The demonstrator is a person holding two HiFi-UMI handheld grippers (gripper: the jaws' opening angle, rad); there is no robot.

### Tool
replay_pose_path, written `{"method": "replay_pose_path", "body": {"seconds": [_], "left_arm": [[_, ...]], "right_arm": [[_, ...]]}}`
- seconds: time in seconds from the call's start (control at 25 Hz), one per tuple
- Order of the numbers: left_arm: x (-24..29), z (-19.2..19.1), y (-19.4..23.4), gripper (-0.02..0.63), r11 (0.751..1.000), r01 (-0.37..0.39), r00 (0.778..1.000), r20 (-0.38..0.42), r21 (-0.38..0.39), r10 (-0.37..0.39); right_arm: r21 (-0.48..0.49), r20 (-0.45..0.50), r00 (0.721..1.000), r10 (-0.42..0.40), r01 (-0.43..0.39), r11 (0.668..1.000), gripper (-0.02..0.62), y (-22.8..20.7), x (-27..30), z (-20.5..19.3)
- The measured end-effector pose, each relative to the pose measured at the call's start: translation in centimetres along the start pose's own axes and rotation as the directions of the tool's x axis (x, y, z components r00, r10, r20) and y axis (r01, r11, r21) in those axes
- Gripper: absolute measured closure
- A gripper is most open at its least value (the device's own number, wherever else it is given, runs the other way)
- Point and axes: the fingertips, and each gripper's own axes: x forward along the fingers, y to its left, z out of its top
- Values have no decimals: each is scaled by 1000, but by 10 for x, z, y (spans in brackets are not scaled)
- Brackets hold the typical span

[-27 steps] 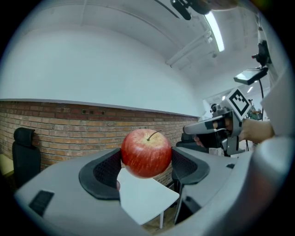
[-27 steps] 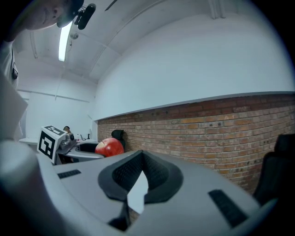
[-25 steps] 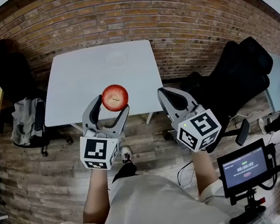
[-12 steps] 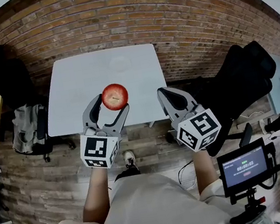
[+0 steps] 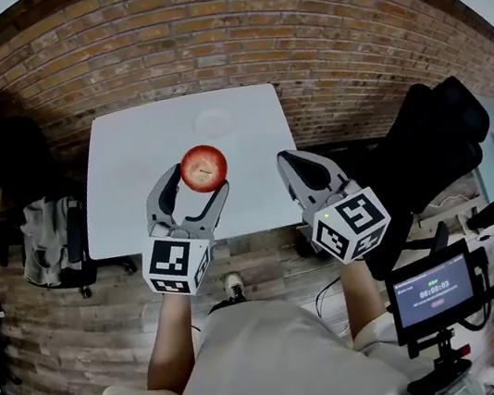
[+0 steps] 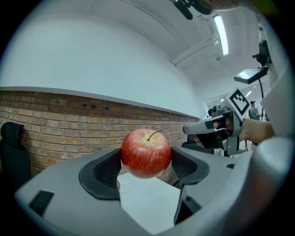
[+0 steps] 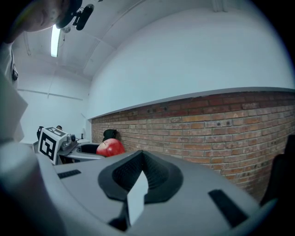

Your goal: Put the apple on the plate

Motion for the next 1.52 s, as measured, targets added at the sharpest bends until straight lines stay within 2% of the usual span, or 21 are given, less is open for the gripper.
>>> {"method": "replay_pose_path", "body": {"seconds": [0.4, 1.0, 1.52], "left_arm": [[41, -6, 55, 258, 1000, 19, 1000, -3, -2, -19], [44, -12, 58, 258, 1000, 22, 1000, -16, -10, -22], [108, -24, 98, 258, 1000, 9, 998, -54, -21, -10]], "right_arm": [[5, -8, 1000, -12, 12, 1000, 592, -12, 67, 1], [7, -26, 1000, 0, 0, 1000, 592, -9, 76, -6], [45, -48, 998, 33, -31, 999, 592, -54, 144, -11]]}}
